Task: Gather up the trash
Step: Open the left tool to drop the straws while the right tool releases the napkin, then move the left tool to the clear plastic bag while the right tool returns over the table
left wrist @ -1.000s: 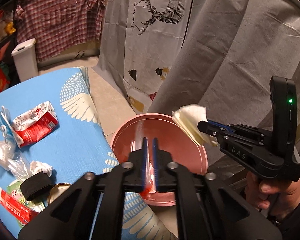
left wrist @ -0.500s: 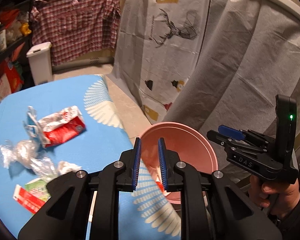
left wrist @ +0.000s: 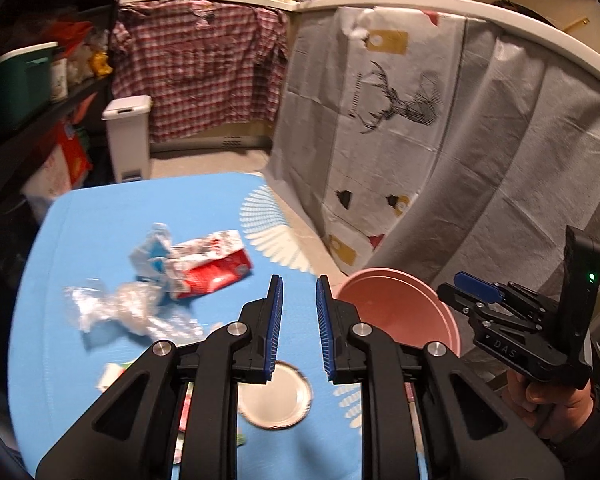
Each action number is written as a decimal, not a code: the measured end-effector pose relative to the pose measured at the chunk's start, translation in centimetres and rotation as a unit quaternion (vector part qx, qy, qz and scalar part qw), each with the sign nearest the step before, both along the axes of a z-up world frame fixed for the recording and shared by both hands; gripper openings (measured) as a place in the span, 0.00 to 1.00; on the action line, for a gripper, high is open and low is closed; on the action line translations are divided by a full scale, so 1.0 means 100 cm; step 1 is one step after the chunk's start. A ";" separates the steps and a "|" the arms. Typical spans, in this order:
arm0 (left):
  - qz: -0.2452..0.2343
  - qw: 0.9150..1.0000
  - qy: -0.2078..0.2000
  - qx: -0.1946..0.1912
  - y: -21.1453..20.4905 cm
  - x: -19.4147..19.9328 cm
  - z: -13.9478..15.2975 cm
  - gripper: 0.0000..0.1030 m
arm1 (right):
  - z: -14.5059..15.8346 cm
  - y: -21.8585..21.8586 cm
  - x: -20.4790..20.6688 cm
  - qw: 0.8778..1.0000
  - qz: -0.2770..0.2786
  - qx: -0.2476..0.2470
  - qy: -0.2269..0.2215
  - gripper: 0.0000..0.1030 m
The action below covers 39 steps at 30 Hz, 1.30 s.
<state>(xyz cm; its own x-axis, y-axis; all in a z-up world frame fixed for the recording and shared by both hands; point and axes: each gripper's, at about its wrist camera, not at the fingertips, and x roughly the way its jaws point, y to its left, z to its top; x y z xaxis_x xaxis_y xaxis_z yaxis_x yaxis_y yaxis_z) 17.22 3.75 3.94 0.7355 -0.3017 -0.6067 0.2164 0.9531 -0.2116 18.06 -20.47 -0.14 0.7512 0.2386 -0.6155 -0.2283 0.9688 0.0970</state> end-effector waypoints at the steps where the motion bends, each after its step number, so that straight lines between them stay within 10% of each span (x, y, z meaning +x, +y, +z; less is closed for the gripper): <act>1: 0.004 1.000 -0.001 0.001 0.005 -0.001 0.001 0.17 | 0.001 0.005 -0.002 1.000 0.007 -0.001 -0.005 0.27; 6: 0.031 0.999 -0.010 0.005 0.037 -0.005 0.010 0.17 | 0.005 0.028 -0.008 0.999 0.041 -0.007 -0.021 0.12; 24: 0.124 0.992 -0.019 0.000 0.130 0.005 0.019 0.15 | -0.002 0.081 0.006 0.993 0.115 0.019 -0.023 0.07; 35: 0.138 0.990 0.020 0.016 0.145 0.023 -0.014 0.15 | -0.040 0.149 0.027 0.979 0.199 0.023 0.042 0.15; 39: 0.145 0.989 0.037 0.013 0.153 0.031 -0.026 0.15 | -0.056 0.157 0.034 0.974 0.207 0.034 0.085 0.32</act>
<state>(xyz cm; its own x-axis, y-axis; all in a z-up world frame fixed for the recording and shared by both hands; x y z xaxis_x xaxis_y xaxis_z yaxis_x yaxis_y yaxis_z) 20.29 19.04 1.34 0.7419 -0.0682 -0.6671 -0.0827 0.9779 -0.1920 21.50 -4.74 -5.78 0.4699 0.5438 -0.6953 -0.5729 0.7871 0.2285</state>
